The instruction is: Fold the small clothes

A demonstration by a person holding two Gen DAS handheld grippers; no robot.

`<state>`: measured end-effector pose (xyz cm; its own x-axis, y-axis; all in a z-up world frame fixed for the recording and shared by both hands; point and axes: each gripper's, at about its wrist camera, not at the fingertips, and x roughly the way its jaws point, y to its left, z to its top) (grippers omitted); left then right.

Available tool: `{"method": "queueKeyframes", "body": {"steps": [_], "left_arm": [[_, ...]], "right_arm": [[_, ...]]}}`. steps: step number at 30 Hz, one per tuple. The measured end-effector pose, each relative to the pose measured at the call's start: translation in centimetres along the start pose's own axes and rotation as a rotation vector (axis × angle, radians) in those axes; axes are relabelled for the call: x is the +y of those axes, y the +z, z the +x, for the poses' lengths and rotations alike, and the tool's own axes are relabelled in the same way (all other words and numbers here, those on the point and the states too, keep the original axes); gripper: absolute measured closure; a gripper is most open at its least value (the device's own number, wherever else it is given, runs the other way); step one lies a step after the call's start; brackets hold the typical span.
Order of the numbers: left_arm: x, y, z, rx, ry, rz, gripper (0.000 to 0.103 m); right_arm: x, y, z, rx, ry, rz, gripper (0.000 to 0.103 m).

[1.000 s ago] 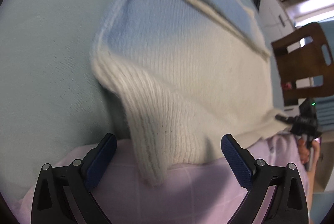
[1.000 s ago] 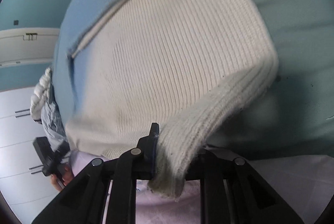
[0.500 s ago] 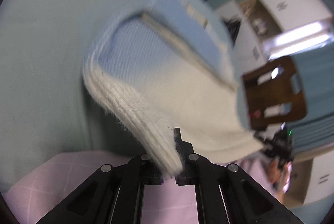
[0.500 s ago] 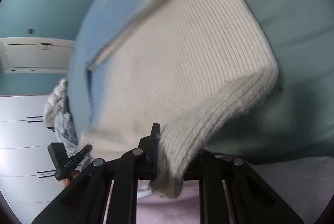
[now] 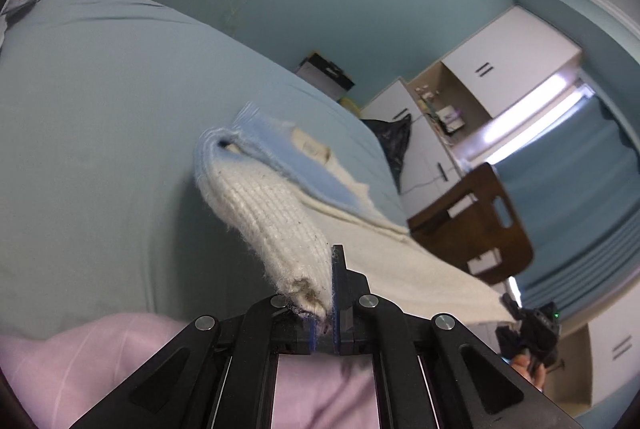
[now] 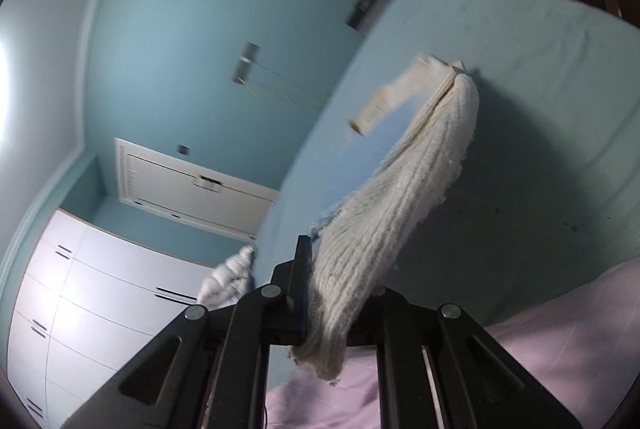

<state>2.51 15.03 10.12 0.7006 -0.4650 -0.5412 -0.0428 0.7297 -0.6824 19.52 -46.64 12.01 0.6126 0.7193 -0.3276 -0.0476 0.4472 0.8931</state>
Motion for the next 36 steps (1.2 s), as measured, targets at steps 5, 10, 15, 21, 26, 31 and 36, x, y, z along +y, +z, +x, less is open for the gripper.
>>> {"method": "queueKeyframes", "body": {"steps": [5,10,15,21,26,31,36], "left_arm": [[-0.1,-2.8,-4.7,0.079,-0.013,-0.001,0.099],[1.3,-7.3,-6.9,0.159,-0.009,-0.004,0.099],[1.7,-5.9,-6.2,0.164,-0.036,-0.037,0.099],[-1.1,3.7,0.5,0.172,-0.115,-0.075,0.099],[-0.2,15.5,15.4,0.216,-0.018,-0.233,0.099],[5.5,22.4,29.2,0.155,0.040,-0.473,0.087],[11.4,21.0,35.8,0.212,0.300,-0.457,0.002]], "right_arm": [[1.0,-2.0,-4.3,-0.014,0.034,-0.031,0.096],[0.3,-4.8,-6.5,0.046,0.022,-0.054,0.096],[-1.6,-4.7,-4.9,0.120,0.001,-0.011,0.096],[-1.1,2.1,-1.8,0.174,-0.032,0.055,0.096],[-2.8,11.6,5.4,0.246,-0.115,0.125,0.096],[-8.1,23.4,17.9,0.291,-0.167,0.295,0.088],[-15.6,29.3,25.4,0.219,-0.373,0.367,0.011]]}}
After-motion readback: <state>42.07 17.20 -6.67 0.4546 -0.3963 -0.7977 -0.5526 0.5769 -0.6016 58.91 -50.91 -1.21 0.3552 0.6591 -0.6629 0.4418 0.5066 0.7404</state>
